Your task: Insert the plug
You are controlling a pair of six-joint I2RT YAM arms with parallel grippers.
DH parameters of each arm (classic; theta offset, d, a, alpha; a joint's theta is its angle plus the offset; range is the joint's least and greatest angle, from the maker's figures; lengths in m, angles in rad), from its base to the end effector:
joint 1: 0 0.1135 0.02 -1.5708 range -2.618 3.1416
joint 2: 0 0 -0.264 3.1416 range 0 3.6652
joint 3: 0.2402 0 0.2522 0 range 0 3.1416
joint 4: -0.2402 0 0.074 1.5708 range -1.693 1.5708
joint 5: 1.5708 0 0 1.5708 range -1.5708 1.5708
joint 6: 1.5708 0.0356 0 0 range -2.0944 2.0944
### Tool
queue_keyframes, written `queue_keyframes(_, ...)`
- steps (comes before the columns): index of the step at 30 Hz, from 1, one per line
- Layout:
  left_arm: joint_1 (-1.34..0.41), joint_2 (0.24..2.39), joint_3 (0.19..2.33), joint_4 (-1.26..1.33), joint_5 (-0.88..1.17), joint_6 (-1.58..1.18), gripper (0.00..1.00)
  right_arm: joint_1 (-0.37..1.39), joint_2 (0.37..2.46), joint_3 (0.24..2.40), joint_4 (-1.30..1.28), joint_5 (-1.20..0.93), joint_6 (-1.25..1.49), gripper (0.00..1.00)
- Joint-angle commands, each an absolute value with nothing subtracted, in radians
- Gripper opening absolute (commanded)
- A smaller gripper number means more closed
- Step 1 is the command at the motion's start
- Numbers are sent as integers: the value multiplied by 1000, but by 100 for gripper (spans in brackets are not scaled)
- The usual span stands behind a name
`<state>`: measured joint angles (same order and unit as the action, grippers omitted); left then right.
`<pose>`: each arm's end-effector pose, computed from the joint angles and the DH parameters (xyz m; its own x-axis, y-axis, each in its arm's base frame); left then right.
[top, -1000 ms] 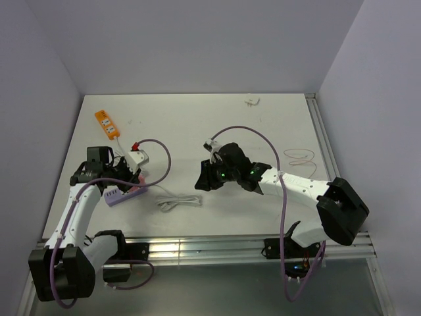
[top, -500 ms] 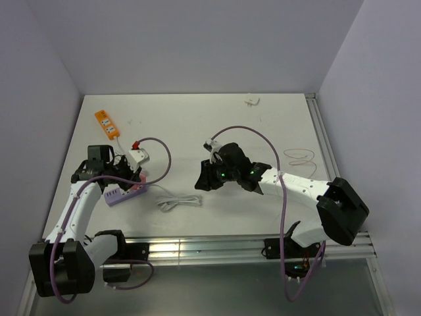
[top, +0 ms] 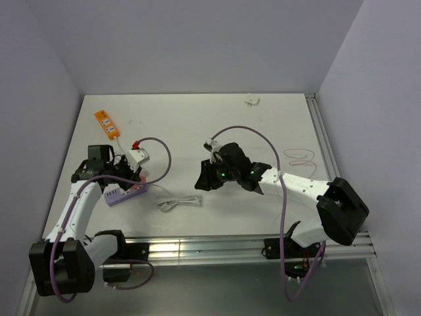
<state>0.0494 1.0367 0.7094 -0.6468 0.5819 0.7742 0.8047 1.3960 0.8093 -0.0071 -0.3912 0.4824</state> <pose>0.1959 -0.0099 0.2330 -0.4039 0.5648 -0.7196 0.7687 0.6360 0.0678 0.1982 0.2255 0.2280 -0.7544 -0.1655 -0.6353 -0.6043 0.5531 0.5735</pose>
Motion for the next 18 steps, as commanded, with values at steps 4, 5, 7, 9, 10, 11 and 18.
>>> queue_keyframes(4,54,1040,716,-604,627,790,0,796,1384,802,34,-403,485,35)
queue_keyframes(5,55,1037,713,-597,627,787,0,796,1385,802,34,-403,485,36)
queue_keyframes(7,54,1035,709,-589,624,785,0,798,1385,801,35,-405,485,36)
queue_keyframes(9,54,1040,715,-595,637,785,0,796,1384,801,35,-405,485,36)
queue_keyframes(10,54,1040,715,-597,635,784,0,796,1385,801,35,-406,485,36)
queue_keyframes(11,54,1039,715,-598,634,787,0,798,1387,802,35,-407,485,35)
queue_keyframes(18,54,1008,683,-610,617,784,0,796,1388,801,40,-414,488,35)
